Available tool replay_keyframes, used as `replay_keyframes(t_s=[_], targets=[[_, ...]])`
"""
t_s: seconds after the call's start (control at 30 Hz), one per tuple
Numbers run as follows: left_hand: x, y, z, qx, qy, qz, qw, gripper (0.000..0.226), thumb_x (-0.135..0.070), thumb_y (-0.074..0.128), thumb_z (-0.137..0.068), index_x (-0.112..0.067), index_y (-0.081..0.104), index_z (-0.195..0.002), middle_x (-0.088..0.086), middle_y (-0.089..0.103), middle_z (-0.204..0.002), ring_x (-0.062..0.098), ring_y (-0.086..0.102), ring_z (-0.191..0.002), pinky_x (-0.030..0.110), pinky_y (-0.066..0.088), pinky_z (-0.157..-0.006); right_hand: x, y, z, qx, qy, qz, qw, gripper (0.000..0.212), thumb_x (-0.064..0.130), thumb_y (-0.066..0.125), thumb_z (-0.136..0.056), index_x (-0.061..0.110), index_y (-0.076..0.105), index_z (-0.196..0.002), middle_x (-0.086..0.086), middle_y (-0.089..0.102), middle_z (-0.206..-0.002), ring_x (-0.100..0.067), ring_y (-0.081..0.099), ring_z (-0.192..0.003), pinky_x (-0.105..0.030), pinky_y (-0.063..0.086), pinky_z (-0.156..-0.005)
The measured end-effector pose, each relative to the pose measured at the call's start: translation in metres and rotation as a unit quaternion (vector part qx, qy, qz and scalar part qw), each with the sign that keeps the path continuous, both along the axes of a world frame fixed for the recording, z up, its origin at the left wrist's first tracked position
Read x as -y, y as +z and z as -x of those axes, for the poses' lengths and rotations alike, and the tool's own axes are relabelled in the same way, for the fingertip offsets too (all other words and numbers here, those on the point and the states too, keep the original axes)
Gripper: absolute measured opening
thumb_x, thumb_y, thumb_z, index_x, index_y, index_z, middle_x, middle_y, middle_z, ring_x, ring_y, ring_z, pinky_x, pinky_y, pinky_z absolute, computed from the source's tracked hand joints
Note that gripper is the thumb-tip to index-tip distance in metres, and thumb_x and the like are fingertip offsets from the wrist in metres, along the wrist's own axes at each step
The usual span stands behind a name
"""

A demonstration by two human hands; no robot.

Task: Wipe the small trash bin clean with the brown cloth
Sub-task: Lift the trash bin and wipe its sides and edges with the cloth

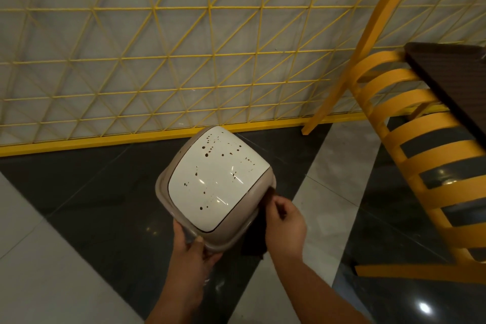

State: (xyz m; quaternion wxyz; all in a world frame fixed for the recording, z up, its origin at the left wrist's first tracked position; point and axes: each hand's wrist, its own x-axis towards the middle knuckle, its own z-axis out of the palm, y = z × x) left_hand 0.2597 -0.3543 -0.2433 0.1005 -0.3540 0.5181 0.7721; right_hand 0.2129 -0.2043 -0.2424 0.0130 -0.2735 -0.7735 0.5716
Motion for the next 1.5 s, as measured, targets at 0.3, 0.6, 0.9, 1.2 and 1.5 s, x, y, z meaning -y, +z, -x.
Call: replay_keyframes(t_s=[0.3,0.6,0.9,1.2,1.5], targets=[[0.025,0.005,0.002,0.040,-0.092,0.021,0.995,0.070,-0.002,0.044,-0.099,-0.056,0.029,-0.141,0.010,0.064,-0.125,0.037,0.065,-0.106,0.052,0.052,-0.090,-0.050,0.003,0.035,0.099,0.017,0.142,0.985,0.011,0.029,0.061,-0.089,0.030,0.071,-0.090,0.005,0.069,-0.092,-0.013,0.063,-0.087,-0.025,0.049,-0.066],[0.023,0.006,-0.007,0.022,0.072,0.014,0.997,0.047,-0.012,0.044,-0.100,-0.023,0.040,-0.146,0.011,0.064,-0.119,0.020,0.065,-0.088,0.027,0.059,-0.064,-0.053,0.012,0.019,0.204,0.048,0.191,0.959,0.016,0.027,0.070,-0.080,0.016,0.068,-0.091,-0.008,0.071,-0.086,-0.023,0.068,-0.080,-0.027,0.054,-0.056],[-0.056,0.024,-0.022,0.026,0.150,0.004,0.988,0.038,0.006,0.049,-0.091,0.004,0.052,-0.129,0.024,0.061,-0.116,0.029,0.063,-0.096,0.039,0.047,-0.090,-0.022,0.006,-0.023,0.123,0.032,0.088,0.988,0.013,0.016,0.062,-0.083,0.028,0.061,-0.087,0.004,0.067,-0.084,-0.011,0.063,-0.078,-0.022,0.050,-0.065],[-0.070,0.018,0.005,0.061,0.242,-0.043,0.967,0.047,0.008,0.047,-0.093,-0.009,0.045,-0.136,0.023,0.059,-0.127,0.037,0.062,-0.108,0.043,0.049,-0.089,-0.018,0.000,-0.015,-0.011,0.180,-0.157,0.971,0.027,0.024,0.053,-0.093,0.034,0.066,-0.115,0.007,0.064,-0.103,-0.002,0.056,-0.086,-0.008,0.040,-0.074],[-0.068,0.018,0.006,0.057,0.251,-0.048,0.965,0.050,0.011,0.048,-0.092,-0.011,0.040,-0.136,0.022,0.057,-0.128,0.035,0.064,-0.099,0.043,0.049,-0.084,-0.023,0.005,0.000,-0.051,0.257,-0.289,0.921,0.026,0.024,0.050,-0.094,0.029,0.064,-0.116,0.002,0.064,-0.098,-0.006,0.053,-0.078,-0.013,0.041,-0.068]])
